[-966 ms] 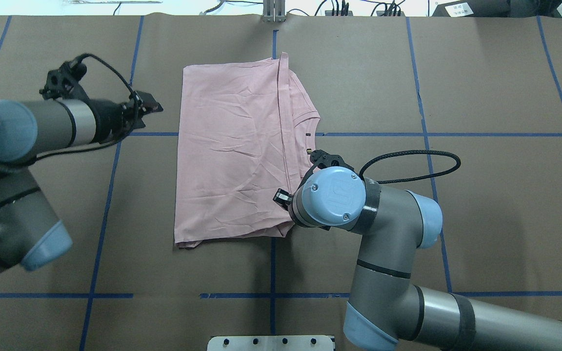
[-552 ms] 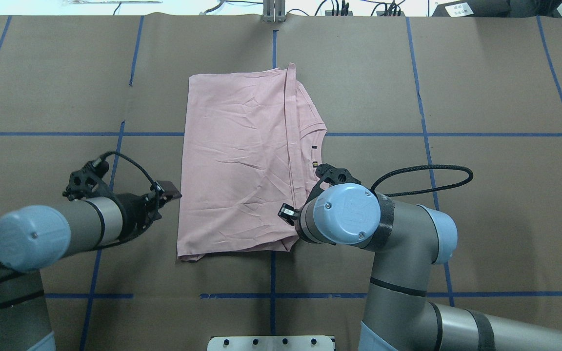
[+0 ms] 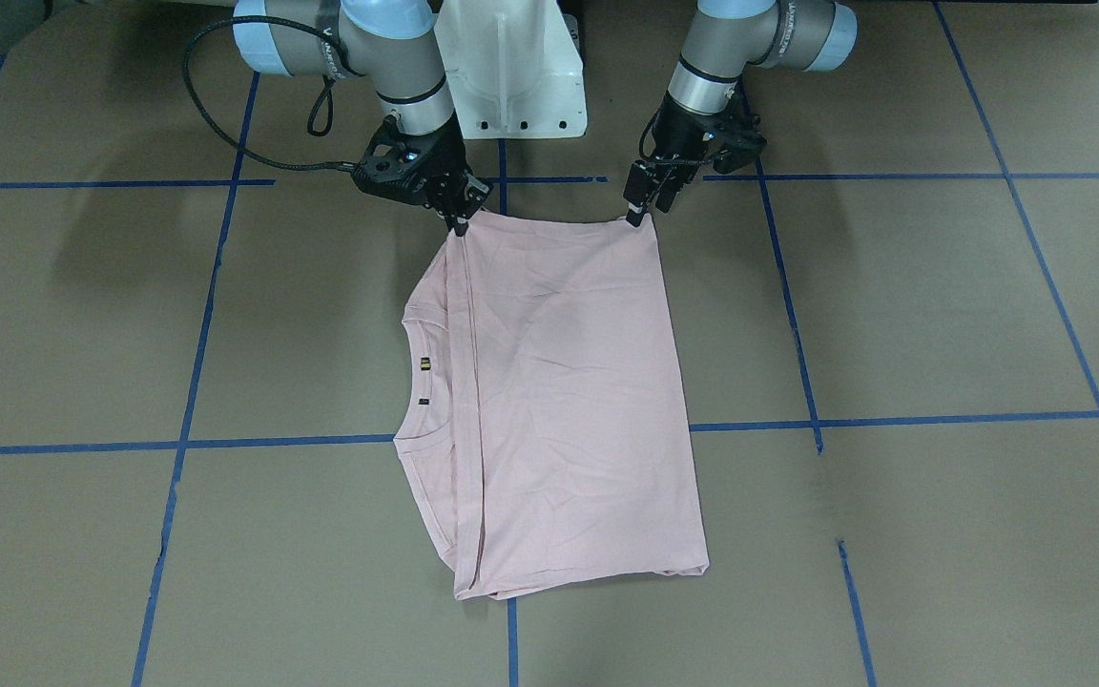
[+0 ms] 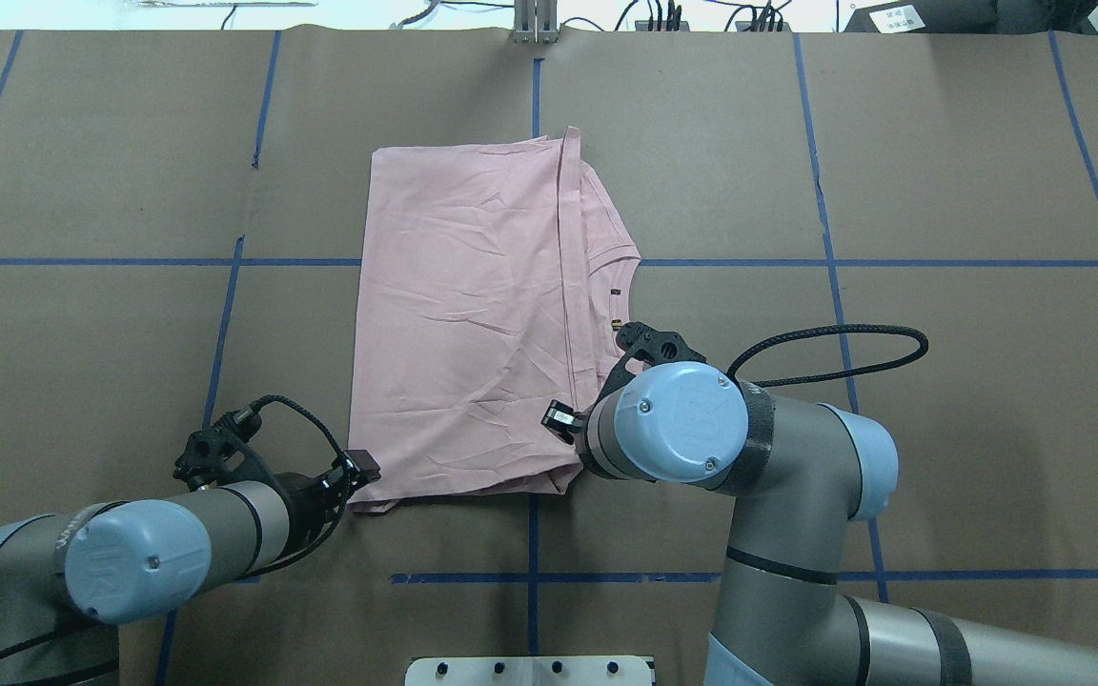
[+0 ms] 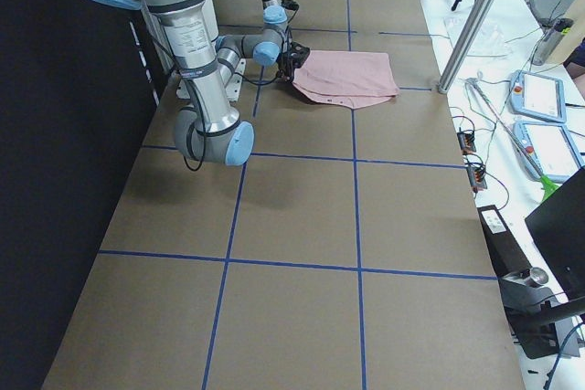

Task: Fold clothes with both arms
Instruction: 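Lower the left gripper to the shirt's near corner beside the right gripper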

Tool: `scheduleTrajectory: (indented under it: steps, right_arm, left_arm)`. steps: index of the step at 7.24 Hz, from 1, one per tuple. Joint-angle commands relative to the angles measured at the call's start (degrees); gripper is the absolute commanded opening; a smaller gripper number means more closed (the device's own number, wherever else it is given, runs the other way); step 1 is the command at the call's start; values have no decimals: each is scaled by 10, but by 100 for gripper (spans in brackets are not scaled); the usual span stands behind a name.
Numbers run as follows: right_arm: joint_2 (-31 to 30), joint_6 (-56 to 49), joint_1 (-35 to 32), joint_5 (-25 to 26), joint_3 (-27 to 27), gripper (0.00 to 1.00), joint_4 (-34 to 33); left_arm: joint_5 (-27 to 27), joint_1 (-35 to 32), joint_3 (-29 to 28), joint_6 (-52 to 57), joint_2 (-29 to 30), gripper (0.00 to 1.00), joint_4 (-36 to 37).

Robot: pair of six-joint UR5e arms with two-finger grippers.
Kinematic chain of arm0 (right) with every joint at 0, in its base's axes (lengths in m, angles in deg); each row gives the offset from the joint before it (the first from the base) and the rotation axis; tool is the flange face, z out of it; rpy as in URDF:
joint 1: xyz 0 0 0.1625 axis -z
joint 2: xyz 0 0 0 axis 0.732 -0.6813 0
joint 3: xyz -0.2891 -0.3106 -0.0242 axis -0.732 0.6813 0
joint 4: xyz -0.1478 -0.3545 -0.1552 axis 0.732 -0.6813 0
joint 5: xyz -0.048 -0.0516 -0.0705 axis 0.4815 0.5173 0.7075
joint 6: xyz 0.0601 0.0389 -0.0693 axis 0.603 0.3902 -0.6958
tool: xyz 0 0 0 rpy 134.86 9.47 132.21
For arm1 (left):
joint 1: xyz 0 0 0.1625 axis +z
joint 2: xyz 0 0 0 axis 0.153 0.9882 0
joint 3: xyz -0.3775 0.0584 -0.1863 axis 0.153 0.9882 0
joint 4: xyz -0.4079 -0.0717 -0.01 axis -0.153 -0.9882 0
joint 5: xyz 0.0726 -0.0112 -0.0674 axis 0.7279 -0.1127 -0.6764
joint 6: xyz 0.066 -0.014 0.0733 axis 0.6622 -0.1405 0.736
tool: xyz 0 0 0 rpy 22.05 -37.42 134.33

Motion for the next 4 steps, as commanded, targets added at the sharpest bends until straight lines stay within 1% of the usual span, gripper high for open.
scheduleTrajectory:
  steps: [1,2,4]
  right_arm:
    - [0,-1,0,0,-2,0,0]
    - [0,-1,0,0,-2,0,0]
    - [0,-1,0,0,-2,0,0]
  left_arm:
    - [0,5,-12,-1,14,60,16]
    - [0,5,-13,-1,14,45,18]
    - [0,5,-13,-1,5,32,18]
